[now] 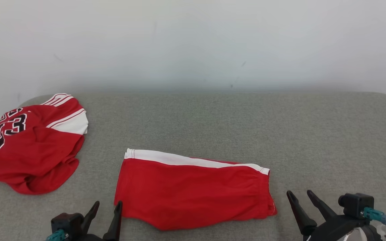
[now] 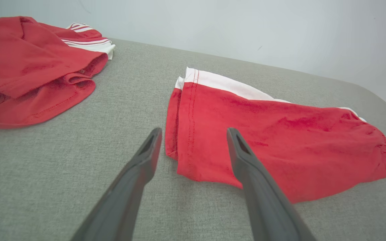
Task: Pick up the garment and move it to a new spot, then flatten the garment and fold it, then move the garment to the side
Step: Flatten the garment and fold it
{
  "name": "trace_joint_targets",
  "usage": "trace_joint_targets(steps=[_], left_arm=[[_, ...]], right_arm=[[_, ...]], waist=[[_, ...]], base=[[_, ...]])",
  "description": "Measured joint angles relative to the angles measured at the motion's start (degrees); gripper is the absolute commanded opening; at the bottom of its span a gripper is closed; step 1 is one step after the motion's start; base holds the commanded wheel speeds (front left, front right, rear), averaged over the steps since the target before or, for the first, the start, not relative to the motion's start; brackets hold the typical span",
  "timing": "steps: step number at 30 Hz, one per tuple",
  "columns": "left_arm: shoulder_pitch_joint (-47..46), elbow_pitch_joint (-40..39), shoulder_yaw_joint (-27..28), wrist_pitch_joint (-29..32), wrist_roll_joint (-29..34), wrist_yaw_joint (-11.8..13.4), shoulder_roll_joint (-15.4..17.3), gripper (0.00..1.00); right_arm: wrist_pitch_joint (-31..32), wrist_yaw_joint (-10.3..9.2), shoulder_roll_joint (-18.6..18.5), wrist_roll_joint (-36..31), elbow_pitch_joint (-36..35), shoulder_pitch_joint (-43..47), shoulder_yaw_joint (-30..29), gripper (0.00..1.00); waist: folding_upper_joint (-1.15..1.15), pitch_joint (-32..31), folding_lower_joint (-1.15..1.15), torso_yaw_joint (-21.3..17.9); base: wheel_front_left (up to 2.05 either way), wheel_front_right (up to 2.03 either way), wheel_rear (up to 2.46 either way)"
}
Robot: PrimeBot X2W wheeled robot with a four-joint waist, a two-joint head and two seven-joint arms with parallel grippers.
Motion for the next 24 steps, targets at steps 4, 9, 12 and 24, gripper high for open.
trace_joint_targets(steps=[4, 9, 12, 24], left_arm=[[1.8, -1.3, 3.4, 0.0, 4.2, 0.0, -1.1, 1.00], [3.2, -3.4, 7.2, 0.0, 8.4, 0.0, -1.8, 1.00], [4.2, -4.9, 9.4, 0.0, 10.4, 0.0, -2.2, 1.00], [4.5, -9.6, 13.4, -0.1, 17.2, 0.0, -5.4, 1.00]], right_arm=[[-0.1, -1.01, -0.1, -0.1, -0.4, 1.3, -0.2, 1.00], [1.5, -1.93, 0.1, 0.0, -0.3, 0.5, 0.0, 1.00], [3.4, -2.27, 0.4, 0.0, 0.8, -1.8, 0.5, 1.00], [15.8, -3.78, 0.4, 0.0, 8.8, -11.5, 3.2, 1.00]], waist=[[0.00, 0.1, 0.00, 1.0], [0.00, 0.5, 0.01, 2.2], [0.00, 0.9, 0.00, 2.6], [0.00, 2.2, 0.01, 5.2]], base=[[0.00, 0.00, 0.00], [0.00, 0.00, 0.00], [0.00, 0.00, 0.00], [0.00, 0.00, 0.00]])
